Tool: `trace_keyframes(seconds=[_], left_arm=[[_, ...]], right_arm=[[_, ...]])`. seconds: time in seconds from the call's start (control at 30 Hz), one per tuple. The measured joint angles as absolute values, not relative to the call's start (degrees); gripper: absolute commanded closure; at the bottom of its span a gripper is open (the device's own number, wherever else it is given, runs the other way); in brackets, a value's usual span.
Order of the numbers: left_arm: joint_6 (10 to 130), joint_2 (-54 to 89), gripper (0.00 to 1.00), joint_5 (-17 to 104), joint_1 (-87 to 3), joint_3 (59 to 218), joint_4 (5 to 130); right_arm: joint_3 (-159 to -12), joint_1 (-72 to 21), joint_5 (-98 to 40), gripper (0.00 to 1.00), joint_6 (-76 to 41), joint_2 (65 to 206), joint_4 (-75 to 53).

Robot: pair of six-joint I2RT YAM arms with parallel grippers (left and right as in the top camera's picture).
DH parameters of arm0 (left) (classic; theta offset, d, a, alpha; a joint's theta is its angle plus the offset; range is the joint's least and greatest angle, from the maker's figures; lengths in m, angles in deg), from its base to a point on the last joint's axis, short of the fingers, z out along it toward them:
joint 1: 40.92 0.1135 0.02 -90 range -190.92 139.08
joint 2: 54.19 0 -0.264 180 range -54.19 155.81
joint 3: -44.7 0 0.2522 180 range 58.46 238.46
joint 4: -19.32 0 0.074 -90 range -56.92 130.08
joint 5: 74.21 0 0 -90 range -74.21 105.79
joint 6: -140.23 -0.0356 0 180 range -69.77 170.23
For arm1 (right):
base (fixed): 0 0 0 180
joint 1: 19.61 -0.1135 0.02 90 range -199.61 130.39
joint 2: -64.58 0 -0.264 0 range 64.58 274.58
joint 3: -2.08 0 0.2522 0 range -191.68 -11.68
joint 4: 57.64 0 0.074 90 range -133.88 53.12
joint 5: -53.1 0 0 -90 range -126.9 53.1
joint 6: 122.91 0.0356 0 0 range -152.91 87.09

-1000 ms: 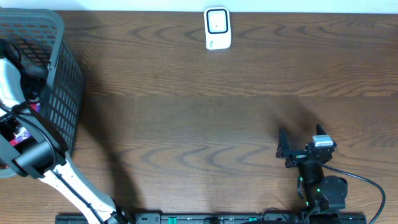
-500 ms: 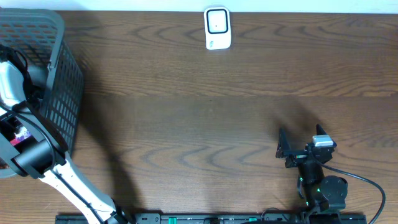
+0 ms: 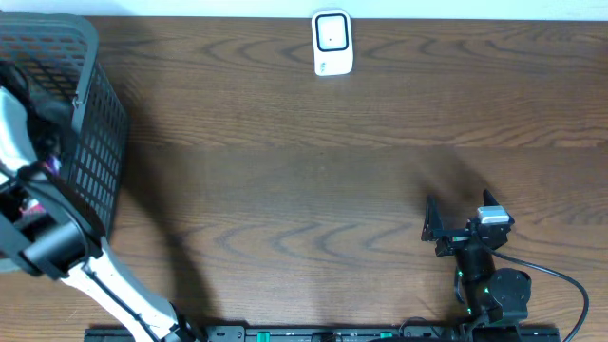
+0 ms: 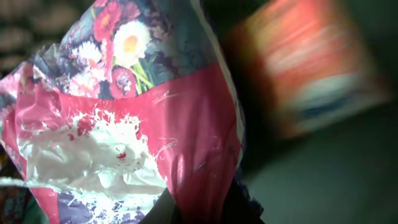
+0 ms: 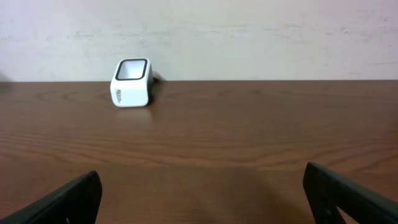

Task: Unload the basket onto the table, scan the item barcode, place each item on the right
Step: 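Grasp the pink-purple floral package with the left gripper and lift, then carry the pink package to the scanner and set it on the table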

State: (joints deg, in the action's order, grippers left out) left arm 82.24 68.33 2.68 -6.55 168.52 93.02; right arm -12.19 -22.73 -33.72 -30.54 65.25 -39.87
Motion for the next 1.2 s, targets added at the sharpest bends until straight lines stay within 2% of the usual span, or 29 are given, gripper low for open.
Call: trace_keyframes(seconds=[0.3, 0.57, 0.83, 1.03, 1.2], left_arm=[[81.7, 43.3, 0.93, 16.6, -6.5, 171.7, 76.7], [79.6, 28.5, 0.93, 30.7, -9.7, 172.6, 75.3], [70.5, 29.2, 0.93, 41.0, -24.1, 172.6, 75.0], [55.7, 34.4, 0.93, 43.8, -40.0, 172.3, 76.9], [49.7, 40.6, 0.93, 44.4, -48.1, 172.1, 81.2]], right_arm=[[-12.2, -22.7, -33.7, 0.01, -30.5, 65.3, -39.9], [-12.2, -22.7, -33.7, 0.01, -30.5, 65.3, -39.9], [-12.2, -22.7, -33.7, 0.01, -30.5, 65.3, -39.9], [-12.2, -22.8, -33.7, 0.01, -30.5, 65.3, -39.9], [-12.2, -22.7, -33.7, 0.01, -30.5, 65.3, -39.9]])
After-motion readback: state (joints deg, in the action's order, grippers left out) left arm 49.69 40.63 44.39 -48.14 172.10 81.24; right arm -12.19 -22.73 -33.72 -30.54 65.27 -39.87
